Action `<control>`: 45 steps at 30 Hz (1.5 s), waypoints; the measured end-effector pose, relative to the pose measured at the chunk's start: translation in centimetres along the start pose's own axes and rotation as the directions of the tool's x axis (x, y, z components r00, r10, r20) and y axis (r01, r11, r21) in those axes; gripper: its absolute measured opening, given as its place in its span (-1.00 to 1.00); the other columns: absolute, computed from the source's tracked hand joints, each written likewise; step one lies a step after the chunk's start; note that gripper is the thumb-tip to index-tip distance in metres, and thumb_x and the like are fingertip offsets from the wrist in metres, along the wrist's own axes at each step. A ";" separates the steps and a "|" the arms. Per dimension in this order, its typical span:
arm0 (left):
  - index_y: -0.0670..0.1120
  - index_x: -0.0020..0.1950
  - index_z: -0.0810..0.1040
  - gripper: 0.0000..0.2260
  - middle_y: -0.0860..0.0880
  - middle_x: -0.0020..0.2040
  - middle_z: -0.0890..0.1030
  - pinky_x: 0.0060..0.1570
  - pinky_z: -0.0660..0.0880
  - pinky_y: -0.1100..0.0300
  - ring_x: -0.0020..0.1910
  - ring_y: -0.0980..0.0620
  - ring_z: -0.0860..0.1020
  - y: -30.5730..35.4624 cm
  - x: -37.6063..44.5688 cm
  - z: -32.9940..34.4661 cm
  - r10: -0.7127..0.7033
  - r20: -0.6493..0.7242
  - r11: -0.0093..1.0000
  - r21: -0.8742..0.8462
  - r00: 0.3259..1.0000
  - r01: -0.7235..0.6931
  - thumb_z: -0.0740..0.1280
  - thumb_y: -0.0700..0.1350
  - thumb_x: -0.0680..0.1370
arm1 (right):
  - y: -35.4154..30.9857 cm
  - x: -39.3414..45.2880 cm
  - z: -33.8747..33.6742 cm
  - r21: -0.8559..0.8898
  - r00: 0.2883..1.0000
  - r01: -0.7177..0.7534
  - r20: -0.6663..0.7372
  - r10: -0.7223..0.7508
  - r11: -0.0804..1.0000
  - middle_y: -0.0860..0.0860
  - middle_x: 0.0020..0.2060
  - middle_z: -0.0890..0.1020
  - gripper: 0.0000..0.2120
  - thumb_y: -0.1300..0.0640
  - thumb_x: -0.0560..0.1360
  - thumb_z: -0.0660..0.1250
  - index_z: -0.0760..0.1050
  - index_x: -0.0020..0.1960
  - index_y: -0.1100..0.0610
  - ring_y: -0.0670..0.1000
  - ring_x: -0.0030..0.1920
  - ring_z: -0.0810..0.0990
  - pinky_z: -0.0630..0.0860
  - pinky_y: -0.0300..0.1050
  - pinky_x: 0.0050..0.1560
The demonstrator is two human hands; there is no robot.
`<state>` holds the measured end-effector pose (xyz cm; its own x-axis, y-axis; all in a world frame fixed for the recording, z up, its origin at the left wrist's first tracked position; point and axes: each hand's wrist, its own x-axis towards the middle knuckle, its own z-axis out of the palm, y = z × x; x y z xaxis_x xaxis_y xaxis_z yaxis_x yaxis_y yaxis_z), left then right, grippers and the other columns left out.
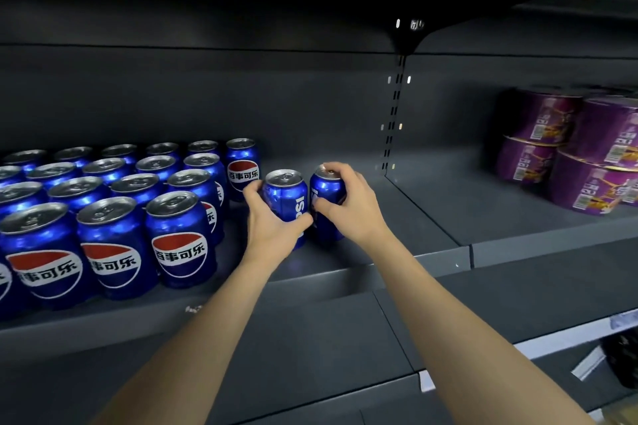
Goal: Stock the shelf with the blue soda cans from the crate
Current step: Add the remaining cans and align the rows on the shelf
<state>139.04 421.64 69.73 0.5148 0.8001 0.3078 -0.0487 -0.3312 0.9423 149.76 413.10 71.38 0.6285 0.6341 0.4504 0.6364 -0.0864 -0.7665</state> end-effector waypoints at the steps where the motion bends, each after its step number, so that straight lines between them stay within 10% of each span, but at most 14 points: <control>1: 0.04 0.20 0.14 -0.34 0.25 -0.05 0.37 -0.26 0.37 0.50 -0.13 0.33 0.46 0.0 0.0 0.0 -0.002 0.000 1.000 -0.001 1.000 0.002 0.47 -0.33 0.34 | 0.2 0.1 0.1 0.021 1.000 0.013 0.008 -0.014 1.000 -0.01 0.20 0.46 -0.52 0.22 0.40 0.39 0.40 0.28 -0.02 -0.02 0.23 0.41 0.34 -0.23 0.19; 19: 0.04 0.44 0.14 -0.26 0.11 0.11 0.51 -0.19 0.45 0.47 -0.03 0.31 0.50 -0.5 -0.3 -0.4 -0.067 0.034 0.998 -0.018 0.997 0.067 0.45 -0.29 0.40 | 1.5 0.2 1.3 0.115 0.995 0.098 -0.034 -0.094 0.989 -0.17 0.11 0.42 -0.56 0.22 0.38 0.38 0.36 0.18 -0.08 -0.04 0.20 0.34 0.34 0.02 0.29; 23: 0.08 0.51 0.05 -0.20 0.10 0.44 0.30 0.36 0.33 0.12 0.38 0.16 0.33 -0.6 -0.8 -0.2 0.061 -0.014 0.998 0.017 0.998 -0.061 0.44 -0.04 0.40 | 1.8 0.2 1.6 0.105 0.996 0.080 -0.045 -0.076 0.991 -0.03 0.19 0.41 -0.52 0.21 0.36 0.40 0.37 0.23 -0.03 -0.02 0.19 0.32 0.33 -0.12 0.24; 32: -0.09 0.18 0.44 -0.70 -0.03 0.23 0.42 0.17 0.28 0.21 0.22 -0.01 0.37 3.3 0.3 -0.1 0.262 -0.237 0.899 0.413 0.936 -0.147 0.34 -0.06 0.48 | 1.7 0.2 1.6 0.062 0.993 0.091 -0.074 -0.087 0.994 0.00 0.22 0.40 -0.53 0.19 0.38 0.39 0.37 0.25 0.01 0.01 0.17 0.34 0.34 -0.16 0.17; 40: -0.03 0.29 0.46 -0.35 -0.09 0.27 0.48 0.21 0.25 -0.04 0.25 -0.13 0.41 5.2 2.7 -0.1 0.108 0.019 0.262 0.964 0.994 -0.047 0.11 0.42 0.44 | 1.8 0.3 1.5 0.049 0.995 0.081 -0.063 -0.078 0.996 -0.02 0.22 0.40 -0.53 0.16 0.39 0.38 0.36 0.26 0.00 0.00 0.16 0.33 0.28 -0.21 0.13; 45: -0.04 0.28 0.50 -0.44 -0.10 0.24 0.49 0.18 0.31 0.03 0.25 -0.14 0.40 5.3 3.2 -0.8 0.105 0.126 0.324 0.934 0.986 -0.154 0.23 0.32 0.47 | 1.8 0.4 1.7 0.041 0.994 0.088 -0.068 -0.085 0.995 0.00 0.21 0.40 -0.53 0.15 0.38 0.39 0.37 0.25 0.02 0.00 0.15 0.33 0.30 -0.19 0.14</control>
<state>139.77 422.84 75.85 0.6104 0.6916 0.3861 0.7044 -0.6969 0.1347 150.45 414.53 69.38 0.6013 0.5852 0.5441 0.6702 0.0014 -0.7422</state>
